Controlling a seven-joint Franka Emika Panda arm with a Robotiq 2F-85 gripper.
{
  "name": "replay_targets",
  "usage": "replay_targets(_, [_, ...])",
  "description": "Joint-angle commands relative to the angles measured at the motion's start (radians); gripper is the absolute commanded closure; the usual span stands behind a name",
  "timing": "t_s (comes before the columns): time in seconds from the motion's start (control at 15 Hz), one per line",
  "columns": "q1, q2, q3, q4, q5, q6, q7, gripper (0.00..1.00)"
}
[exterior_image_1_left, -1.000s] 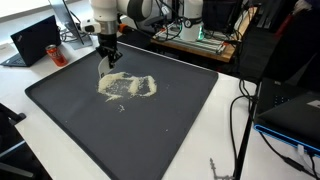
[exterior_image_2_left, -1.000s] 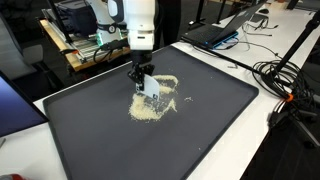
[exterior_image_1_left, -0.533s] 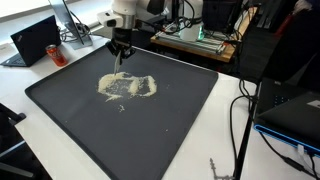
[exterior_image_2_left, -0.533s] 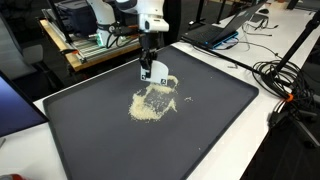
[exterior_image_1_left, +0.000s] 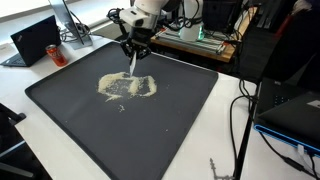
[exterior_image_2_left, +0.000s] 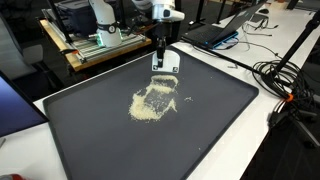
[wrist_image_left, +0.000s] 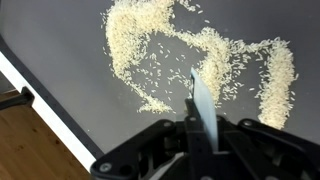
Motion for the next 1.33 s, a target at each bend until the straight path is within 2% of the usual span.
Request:
replay_targets(0.0, [0.058,-0.064,0.0,-0.06,-0.15,-0.057,0.118,0.99])
replay_targets(0.2, [0.094,-0.087,0.025,-0.112,-0.162,-0.095,0.135,0.99])
replay_targets(0.27, [0.075,-0.031,0.015,-0.056,-0.128,-0.062,0.105,0.96])
replay_targets(0.47, [0.093,-0.046,0.025,-0.085,-0.128,-0.076,0.111,0.96])
replay_targets(1.27, [0.094,-0.052,0.025,-0.091,-0.125,-0.07,0.121,0.99])
